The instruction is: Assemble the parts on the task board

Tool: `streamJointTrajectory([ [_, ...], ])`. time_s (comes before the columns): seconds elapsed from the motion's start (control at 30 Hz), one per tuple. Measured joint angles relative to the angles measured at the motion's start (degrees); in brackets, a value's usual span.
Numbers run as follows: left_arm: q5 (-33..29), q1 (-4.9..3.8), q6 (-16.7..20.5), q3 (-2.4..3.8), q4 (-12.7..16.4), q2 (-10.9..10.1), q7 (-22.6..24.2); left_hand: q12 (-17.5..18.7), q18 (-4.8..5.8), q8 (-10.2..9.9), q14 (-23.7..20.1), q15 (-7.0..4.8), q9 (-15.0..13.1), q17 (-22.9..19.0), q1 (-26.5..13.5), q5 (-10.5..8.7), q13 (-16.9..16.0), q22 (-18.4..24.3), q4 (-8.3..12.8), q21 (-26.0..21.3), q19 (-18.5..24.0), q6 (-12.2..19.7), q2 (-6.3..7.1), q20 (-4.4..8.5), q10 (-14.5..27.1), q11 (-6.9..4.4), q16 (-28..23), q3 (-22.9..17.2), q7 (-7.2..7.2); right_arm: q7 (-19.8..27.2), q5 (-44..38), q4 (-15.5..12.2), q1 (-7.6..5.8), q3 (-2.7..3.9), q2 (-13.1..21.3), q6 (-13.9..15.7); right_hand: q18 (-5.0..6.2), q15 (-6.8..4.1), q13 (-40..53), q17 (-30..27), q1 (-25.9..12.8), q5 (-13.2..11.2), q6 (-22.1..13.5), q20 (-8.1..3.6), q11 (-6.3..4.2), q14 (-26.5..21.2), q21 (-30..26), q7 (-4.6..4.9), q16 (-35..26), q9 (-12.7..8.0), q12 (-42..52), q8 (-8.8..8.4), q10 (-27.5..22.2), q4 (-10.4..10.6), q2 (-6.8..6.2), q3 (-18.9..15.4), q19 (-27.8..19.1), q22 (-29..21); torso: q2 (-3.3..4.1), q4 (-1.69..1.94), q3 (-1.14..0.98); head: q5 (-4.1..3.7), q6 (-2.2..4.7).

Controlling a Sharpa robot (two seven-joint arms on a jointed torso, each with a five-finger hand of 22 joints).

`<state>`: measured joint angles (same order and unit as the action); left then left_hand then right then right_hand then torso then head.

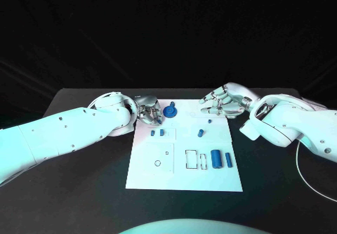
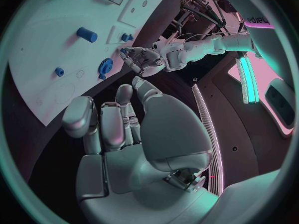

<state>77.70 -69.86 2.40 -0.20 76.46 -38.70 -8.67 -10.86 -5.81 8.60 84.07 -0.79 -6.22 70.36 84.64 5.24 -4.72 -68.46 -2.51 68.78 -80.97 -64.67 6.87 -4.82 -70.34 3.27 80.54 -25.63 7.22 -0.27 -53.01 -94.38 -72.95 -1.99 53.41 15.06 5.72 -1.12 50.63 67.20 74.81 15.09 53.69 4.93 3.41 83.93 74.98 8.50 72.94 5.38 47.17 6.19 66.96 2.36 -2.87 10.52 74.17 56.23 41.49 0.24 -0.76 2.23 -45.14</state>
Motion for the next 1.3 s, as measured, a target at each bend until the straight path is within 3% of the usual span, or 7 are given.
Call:
streamJointTrajectory([
  [0.57,0.16,0.01,-0.43,0.03,-0.59,0.54,-0.35,0.57,0.00,0.00,0.00,0.00,-0.06,-0.21,-0.24,0.00,-0.04,0.07,0.27,0.00,0.00,0.08,0.25,0.00,0.00,0.00,0.00,-0.27,-0.08,0.00,-0.05,0.04,0.00,0.00,-0.01,-0.07,0.00,0.00,0.00,0.00,0.00,0.00,0.00,0.00,0.00,0.00,0.00,0.00,0.00,0.00,0.00,0.00,0.00,0.00,0.00,0.00,0.00,0.00,0.00,-0.01,-0.04,-0.09,-0.20],
  [0.67,0.18,0.02,-0.54,0.03,-0.60,0.55,-0.44,1.27,0.00,-0.71,0.00,0.00,0.06,-0.50,-0.84,0.01,-0.05,0.24,0.33,-0.33,0.00,0.46,0.85,0.00,0.25,0.24,0.00,-0.32,0.29,0.00,-0.06,0.06,0.00,0.00,-0.01,-0.08,0.00,0.00,0.00,0.00,0.00,0.00,0.00,0.00,0.00,0.00,0.00,0.00,0.00,0.00,0.00,0.00,0.00,0.00,0.00,0.00,0.00,0.00,-0.01,-0.01,-0.04,-0.10,-0.22],
  [0.93,0.25,0.24,-1.05,-0.15,-0.62,0.47,-0.84,3.57,-0.01,-3.99,0.00,0.62,1.66,-1.57,-2.44,0.03,0.50,0.61,0.48,-1.11,0.75,5.17,2.44,-0.75,3.59,1.93,-0.35,-1.12,1.68,0.00,-0.06,0.10,0.01,0.00,0.03,-0.09,0.00,0.00,0.00,0.00,0.00,0.00,0.00,0.00,0.00,0.00,0.00,0.00,0.00,0.00,0.00,0.00,0.00,0.00,0.00,0.00,0.00,0.00,-0.01,-0.01,-0.04,-0.10,-0.27],
  [1.3,0.26,0.22,-1.06,-0.13,-0.59,0.21,-1.15,4.26,0.00,-4.64,0.01,1.02,2.14,-1.97,-2.96,0.03,0.62,0.79,0.62,-1.40,1.03,6.65,2.95,-1.03,4.72,2.24,-0.35,-1.59,1.78,0.00,-0.06,0.31,0.01,0.00,0.06,-0.10,0.00,0.00,-0.13,0.00,0.00,0.44,0.00,0.00,0.01,0.00,0.00,0.00,0.00,0.00,0.00,0.00,0.01,0.00,0.00,0.00,0.00,-0.12,-0.03,-0.01,-0.01,-0.07,-0.31],
])
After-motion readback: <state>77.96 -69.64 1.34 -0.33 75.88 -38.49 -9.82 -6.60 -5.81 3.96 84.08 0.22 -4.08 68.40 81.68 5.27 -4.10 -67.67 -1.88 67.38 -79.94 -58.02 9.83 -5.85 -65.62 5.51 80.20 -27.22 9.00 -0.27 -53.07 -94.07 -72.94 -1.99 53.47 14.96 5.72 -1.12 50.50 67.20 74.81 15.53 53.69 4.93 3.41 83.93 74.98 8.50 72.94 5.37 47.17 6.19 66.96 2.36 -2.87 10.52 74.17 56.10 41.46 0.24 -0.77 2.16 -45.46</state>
